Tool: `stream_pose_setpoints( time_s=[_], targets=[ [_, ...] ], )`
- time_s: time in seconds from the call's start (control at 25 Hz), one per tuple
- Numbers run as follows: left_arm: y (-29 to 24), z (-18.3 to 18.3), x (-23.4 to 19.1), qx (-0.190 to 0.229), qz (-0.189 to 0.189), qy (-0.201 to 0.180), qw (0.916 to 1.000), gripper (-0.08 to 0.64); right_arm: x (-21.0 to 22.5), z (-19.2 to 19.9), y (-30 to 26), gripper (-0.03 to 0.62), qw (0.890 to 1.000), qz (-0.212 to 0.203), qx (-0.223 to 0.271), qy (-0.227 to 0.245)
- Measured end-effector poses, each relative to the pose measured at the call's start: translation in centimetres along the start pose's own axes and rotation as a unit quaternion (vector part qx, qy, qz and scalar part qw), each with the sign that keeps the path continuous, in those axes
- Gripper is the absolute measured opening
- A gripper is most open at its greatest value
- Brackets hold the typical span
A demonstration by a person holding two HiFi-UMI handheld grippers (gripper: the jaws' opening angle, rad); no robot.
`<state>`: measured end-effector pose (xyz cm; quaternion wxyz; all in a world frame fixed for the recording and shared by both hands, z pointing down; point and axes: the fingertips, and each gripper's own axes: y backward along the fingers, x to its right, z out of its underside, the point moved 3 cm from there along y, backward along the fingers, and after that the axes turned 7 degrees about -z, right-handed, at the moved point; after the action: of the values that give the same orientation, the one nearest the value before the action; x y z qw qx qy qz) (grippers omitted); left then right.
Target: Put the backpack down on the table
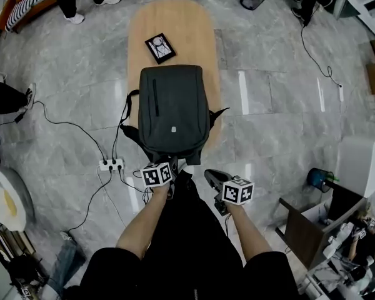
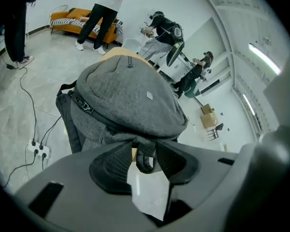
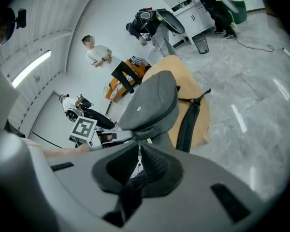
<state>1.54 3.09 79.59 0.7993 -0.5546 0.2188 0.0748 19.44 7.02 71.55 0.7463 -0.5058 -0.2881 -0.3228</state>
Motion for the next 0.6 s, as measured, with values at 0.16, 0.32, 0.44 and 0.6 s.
stream_pose_setpoints(
  time_s=[0.16, 0.32, 0.44, 0.6],
  targets=[
    [-2.6, 1.1, -0.1, -0.034, -0.004, 0.002, 0.9994, 0.166, 0.1, 1.6, 0.5, 0.029, 1.000, 0.007, -0.001, -0.013],
    [-4.4, 2.8, -0.6, -0.092, -0.006, 0.006, 0.9957, 0.169, 0.1, 2.0, 0.9, 0.029, 1.000, 0.014, 0.009, -0.016],
    [-4.5, 4.3, -1.6, -0.109, -0.009, 0.026, 0.9936, 0.175, -0.3, 2.4, 1.0, 0.029, 1.000, 0.013, 0.012, -0.014],
    [-3.2, 4.4, -1.8, -0.093, -0.001, 0.037, 0.9950, 0.173, -1.1, 2.0, 1.4, 0.029, 0.999, 0.000, 0.029, -0.017]
  ],
)
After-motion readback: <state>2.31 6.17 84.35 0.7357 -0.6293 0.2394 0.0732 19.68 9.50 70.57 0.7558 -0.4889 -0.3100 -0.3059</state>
